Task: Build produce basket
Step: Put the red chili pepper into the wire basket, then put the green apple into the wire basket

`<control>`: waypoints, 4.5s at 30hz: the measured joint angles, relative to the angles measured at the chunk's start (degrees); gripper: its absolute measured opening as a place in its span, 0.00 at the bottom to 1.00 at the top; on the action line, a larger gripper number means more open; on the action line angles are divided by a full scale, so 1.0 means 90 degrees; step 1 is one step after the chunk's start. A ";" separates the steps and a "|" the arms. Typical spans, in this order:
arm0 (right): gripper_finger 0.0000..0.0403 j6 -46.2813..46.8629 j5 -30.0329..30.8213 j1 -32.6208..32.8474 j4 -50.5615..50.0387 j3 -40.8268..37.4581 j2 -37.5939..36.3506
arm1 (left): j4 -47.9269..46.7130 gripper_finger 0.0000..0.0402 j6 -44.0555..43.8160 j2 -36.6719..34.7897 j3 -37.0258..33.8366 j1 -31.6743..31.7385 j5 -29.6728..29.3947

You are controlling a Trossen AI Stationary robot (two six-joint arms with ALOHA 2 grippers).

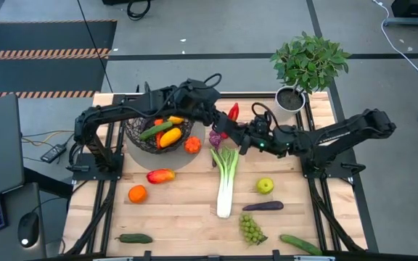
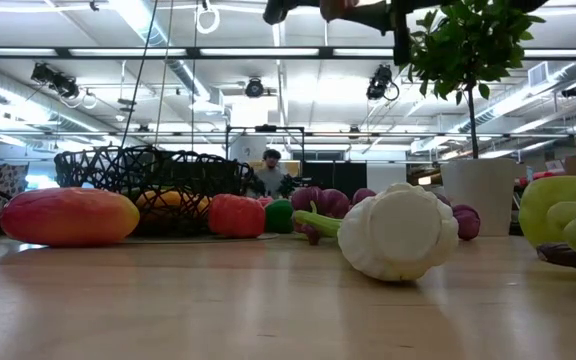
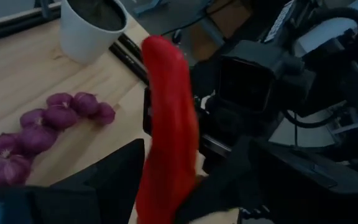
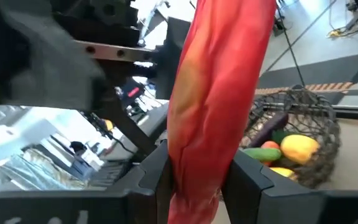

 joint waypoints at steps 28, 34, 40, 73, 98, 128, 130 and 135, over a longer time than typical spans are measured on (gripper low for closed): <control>0.30 0.0350 -0.0770 0.0000 0.0276 -0.0002 -0.0022 | -0.0153 0.67 0.0290 -0.0005 0.0000 -0.0002 -0.0576; 0.30 0.0344 -0.0821 0.0002 0.0462 -0.0002 -0.0022 | -0.0058 0.67 0.0282 -0.0015 0.0002 0.0000 -0.0586; 0.30 0.0394 -0.0822 0.0002 0.0462 -0.0002 -0.0022 | -0.0058 0.62 0.0276 -0.0015 0.0002 -0.0002 -0.0571; 0.58 0.1683 -0.2018 0.0016 -0.1878 0.0001 -0.0030 | -0.2076 0.21 0.1109 -0.0095 0.0000 0.0477 -0.0601; 0.58 0.2552 -0.2157 0.0566 -0.3199 0.0001 -0.0028 | -0.5448 0.26 0.3170 -0.0097 -0.0891 0.2324 -0.1198; 0.53 0.3193 -0.4251 0.0854 -0.6102 -0.0004 -0.0034 | -0.4744 0.68 0.1512 -0.0338 0.0156 0.0656 -0.1040; 0.51 0.3249 -0.4251 0.0979 -0.6176 -0.0004 -0.0035 | -0.4428 0.68 0.1288 -0.0340 0.0477 0.0418 -0.1034; 0.48 0.3335 -0.4255 0.1201 -0.6633 -0.0004 -0.0037 | -0.3528 0.67 0.0844 -0.0340 0.0879 -0.0126 -0.1040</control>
